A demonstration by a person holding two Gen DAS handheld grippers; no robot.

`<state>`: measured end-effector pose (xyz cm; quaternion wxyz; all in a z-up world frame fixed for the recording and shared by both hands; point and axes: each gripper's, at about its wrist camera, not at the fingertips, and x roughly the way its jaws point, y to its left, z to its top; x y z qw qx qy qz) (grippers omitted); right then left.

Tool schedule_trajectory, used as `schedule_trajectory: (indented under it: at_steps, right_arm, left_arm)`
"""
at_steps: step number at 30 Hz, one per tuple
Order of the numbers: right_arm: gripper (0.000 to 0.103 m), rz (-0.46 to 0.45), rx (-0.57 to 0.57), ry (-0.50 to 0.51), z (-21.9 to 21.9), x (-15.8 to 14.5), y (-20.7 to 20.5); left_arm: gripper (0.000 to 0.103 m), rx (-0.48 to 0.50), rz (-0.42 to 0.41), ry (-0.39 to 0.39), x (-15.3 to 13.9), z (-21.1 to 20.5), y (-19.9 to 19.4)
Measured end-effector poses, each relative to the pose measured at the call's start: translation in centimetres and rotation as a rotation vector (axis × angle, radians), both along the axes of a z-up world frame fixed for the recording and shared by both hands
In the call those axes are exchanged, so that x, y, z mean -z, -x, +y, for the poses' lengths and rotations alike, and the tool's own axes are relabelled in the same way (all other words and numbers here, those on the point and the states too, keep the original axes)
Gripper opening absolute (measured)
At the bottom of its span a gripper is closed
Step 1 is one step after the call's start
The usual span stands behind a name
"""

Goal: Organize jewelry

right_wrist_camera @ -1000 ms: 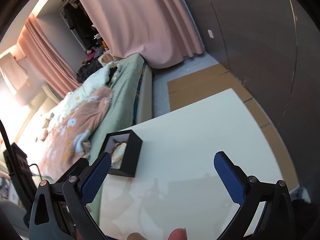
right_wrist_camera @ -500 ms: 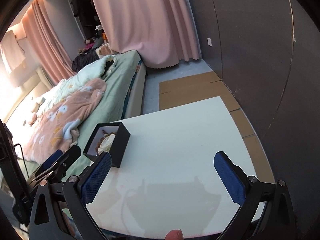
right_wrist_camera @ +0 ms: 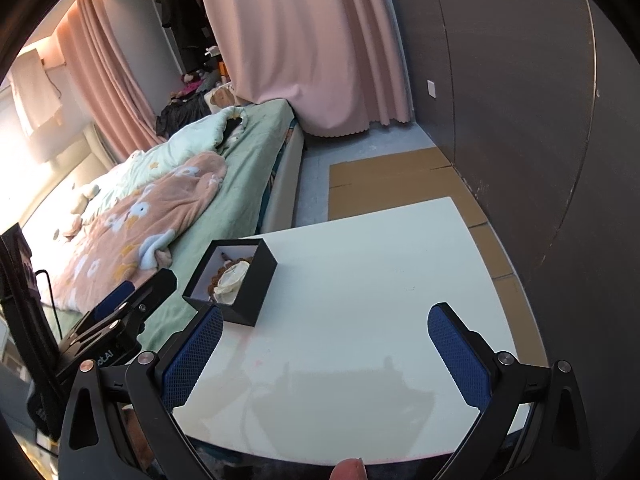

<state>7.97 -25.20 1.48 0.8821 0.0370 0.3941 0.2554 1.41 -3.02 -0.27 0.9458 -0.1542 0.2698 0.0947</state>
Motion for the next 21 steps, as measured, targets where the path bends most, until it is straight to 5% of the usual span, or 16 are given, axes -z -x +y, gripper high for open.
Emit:
schedule_trajectory:
  at_steps: [21]
  right_arm:
    - [0.103, 0.014, 0.031, -0.002, -0.53, -0.14, -0.03]
  left_arm:
    - [0.102, 0.014, 0.005, -0.002, -0.07, -0.49, 0.07]
